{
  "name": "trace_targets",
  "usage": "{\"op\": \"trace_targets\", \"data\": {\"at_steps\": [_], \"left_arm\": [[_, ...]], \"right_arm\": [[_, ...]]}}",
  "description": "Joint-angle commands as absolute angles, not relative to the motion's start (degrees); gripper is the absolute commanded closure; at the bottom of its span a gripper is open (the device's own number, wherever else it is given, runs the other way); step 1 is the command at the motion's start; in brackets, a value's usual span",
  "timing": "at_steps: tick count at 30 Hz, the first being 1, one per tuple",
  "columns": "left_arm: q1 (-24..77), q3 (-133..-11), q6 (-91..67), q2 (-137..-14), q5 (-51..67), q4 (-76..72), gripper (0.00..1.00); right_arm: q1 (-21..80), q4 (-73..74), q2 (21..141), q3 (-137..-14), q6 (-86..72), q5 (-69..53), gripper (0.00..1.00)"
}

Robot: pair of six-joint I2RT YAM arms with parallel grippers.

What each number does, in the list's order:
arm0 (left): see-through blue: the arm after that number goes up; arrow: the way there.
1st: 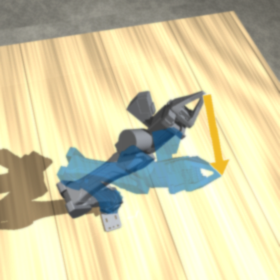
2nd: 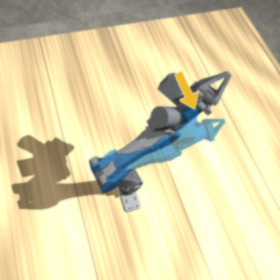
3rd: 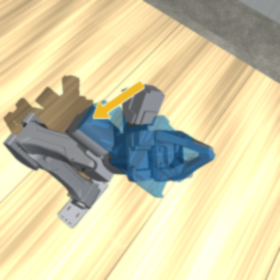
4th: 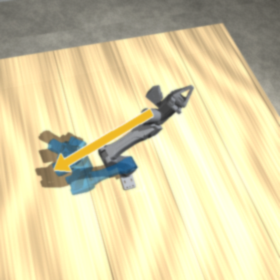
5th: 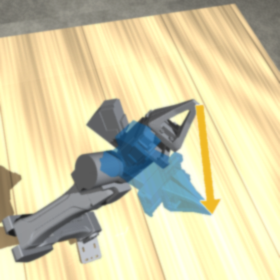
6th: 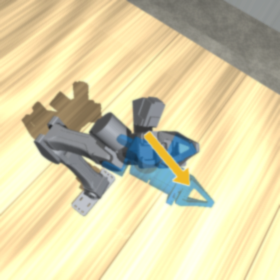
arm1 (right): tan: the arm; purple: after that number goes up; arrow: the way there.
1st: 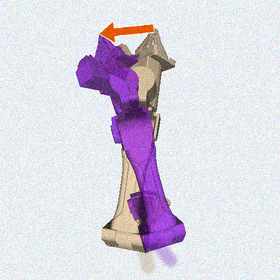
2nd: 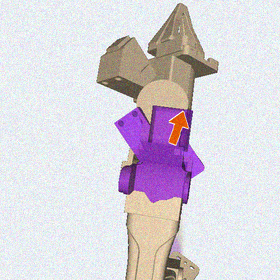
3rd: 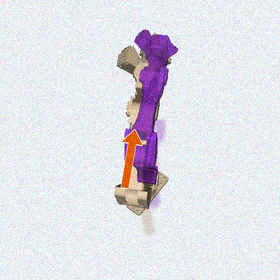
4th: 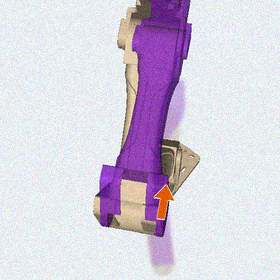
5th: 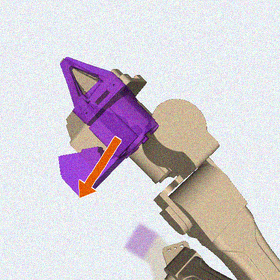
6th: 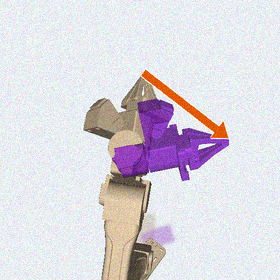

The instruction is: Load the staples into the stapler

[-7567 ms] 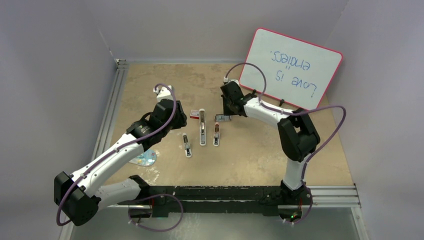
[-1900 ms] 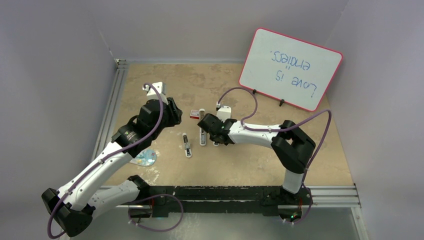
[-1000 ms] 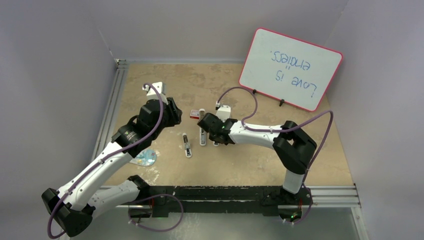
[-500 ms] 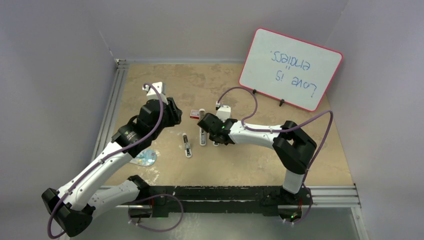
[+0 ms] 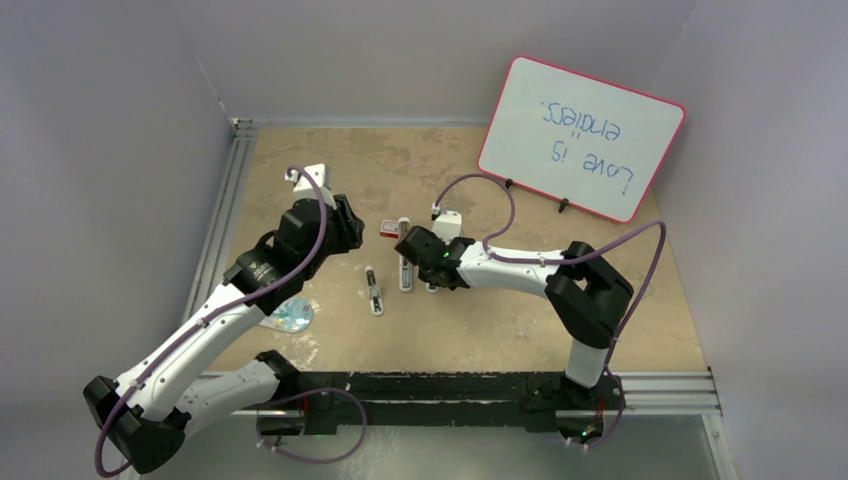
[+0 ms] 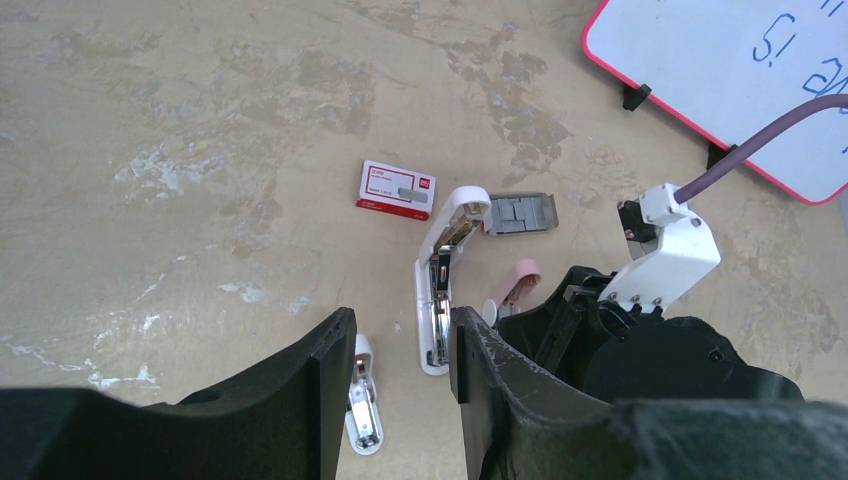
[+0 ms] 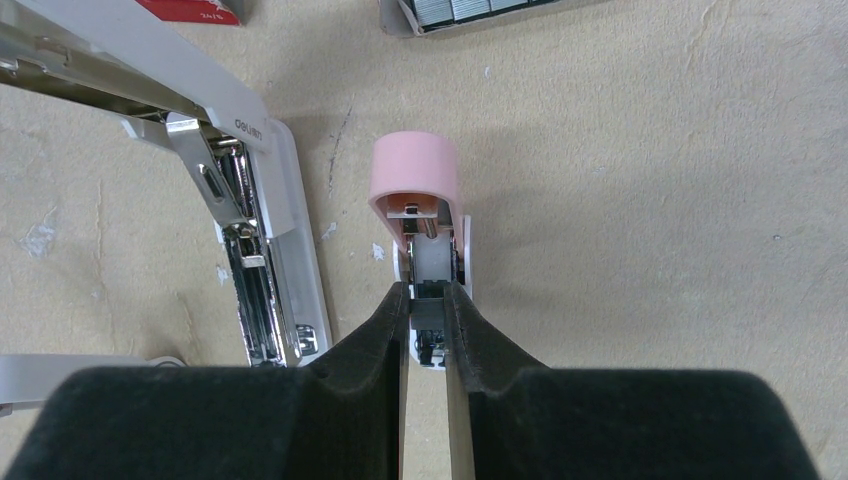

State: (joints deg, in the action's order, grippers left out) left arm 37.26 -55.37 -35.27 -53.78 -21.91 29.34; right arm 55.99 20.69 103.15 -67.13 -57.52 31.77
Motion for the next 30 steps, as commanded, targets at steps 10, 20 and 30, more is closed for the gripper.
{"op": "trace_targets", "data": {"at_steps": [10, 20, 30], "left_arm": [[37.07, -54.76, -34.44, -53.83, -22.98, 27.69, 0.61], [37.02, -54.84, -34.32, -53.96, -23.12, 27.73, 0.6], [37.01, -54.84, -34.32, -54.05, -23.12, 27.66, 0.6]], "right_arm": [[56.4, 20.17, 102.51, -65.74, -56.98, 32.48, 0.83], [56.47, 20.61, 100.72, -66.39, -57.11, 33.57, 0.84], [56.5, 20.05, 99.48, -66.75, -56.62, 33.54, 0.84]]}}
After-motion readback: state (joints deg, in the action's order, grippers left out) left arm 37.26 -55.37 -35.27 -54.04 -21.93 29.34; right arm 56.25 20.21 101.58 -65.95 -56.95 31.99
